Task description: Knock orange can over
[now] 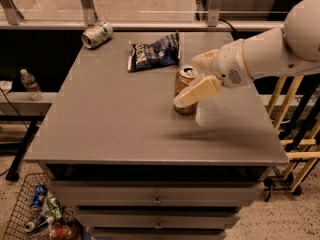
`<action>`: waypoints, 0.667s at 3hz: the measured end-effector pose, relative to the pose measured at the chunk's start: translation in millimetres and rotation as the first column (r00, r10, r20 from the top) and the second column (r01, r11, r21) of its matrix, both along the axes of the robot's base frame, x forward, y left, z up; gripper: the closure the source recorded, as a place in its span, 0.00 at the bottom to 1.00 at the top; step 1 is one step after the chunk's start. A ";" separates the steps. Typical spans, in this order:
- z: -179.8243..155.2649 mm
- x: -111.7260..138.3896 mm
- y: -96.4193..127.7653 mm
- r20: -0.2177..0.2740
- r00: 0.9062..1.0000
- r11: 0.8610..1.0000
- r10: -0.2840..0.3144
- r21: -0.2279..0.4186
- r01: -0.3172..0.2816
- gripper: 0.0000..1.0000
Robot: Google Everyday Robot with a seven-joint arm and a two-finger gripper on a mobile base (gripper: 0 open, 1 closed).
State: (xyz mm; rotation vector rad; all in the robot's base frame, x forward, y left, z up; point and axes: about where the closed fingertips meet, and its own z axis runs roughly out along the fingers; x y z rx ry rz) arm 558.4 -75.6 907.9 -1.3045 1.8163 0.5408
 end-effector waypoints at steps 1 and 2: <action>-4.4 2.8 2.3 -0.004 1.000 1.000 0.009 0.006 -0.009 0.38; -8.5 5.1 3.5 -0.006 1.000 1.000 0.017 0.013 -0.017 0.64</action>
Offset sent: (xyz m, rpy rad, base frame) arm 0.0086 -0.0001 -0.0136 0.0222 0.0075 0.0178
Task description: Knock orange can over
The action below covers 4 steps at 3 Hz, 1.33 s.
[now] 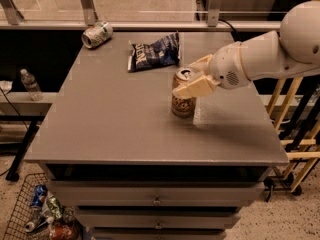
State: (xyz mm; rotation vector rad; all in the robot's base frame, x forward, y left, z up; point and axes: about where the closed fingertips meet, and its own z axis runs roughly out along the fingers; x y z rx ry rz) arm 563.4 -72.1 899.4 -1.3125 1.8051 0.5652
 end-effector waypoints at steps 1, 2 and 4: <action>11.4 -0.3 -2.8 0.046 0.998 0.995 0.047 -0.096 -0.042 0.87; 18.4 -3.5 -8.7 0.076 0.989 0.954 0.125 -0.282 -0.099 1.00; -11.4 -19.3 -2.9 -0.047 0.926 0.732 0.375 -0.598 -0.327 1.00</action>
Offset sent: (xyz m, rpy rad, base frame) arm -0.0020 -0.0268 0.0246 -0.5509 -0.1490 0.2042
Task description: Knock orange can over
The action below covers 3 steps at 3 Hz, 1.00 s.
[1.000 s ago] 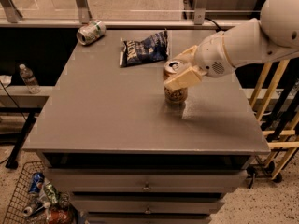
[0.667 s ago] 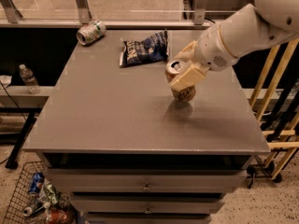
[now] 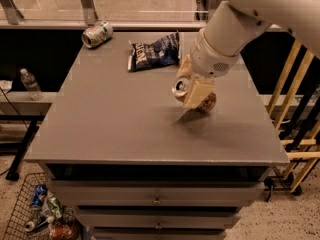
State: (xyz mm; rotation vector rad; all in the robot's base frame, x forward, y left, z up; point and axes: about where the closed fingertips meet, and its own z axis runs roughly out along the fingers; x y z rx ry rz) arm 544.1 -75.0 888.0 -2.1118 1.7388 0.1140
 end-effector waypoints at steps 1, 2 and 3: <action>-11.1 -5.2 2.7 -0.030 0.997 0.992 0.076 -0.098 -0.078 1.00; -31.4 -12.8 13.2 -0.106 0.974 0.959 0.200 -0.182 -0.217 1.00; -46.1 -17.3 21.0 -0.164 0.947 0.926 0.277 -0.217 -0.309 1.00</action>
Offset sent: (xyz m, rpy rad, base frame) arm -0.0218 0.0194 -0.0525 -0.3129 0.1703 0.3797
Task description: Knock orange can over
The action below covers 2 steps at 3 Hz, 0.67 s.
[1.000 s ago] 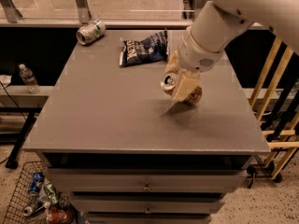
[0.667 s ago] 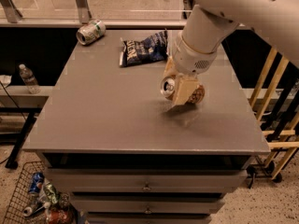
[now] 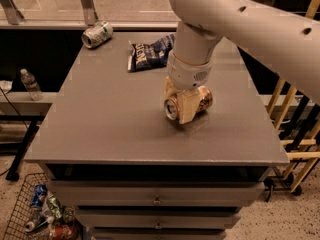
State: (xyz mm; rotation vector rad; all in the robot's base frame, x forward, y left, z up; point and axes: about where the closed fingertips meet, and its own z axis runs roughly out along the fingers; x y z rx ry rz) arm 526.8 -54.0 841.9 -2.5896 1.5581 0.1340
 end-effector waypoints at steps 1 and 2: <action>0.3 0.8 1.1 0.006 1.000 1.000 -0.001 0.004 0.001 0.81; 0.1 1.7 2.2 0.011 1.000 1.000 -0.001 0.006 0.000 0.60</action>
Offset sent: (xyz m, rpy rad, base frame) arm 0.0006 0.0008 0.0002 0.0027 -0.0043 -0.0002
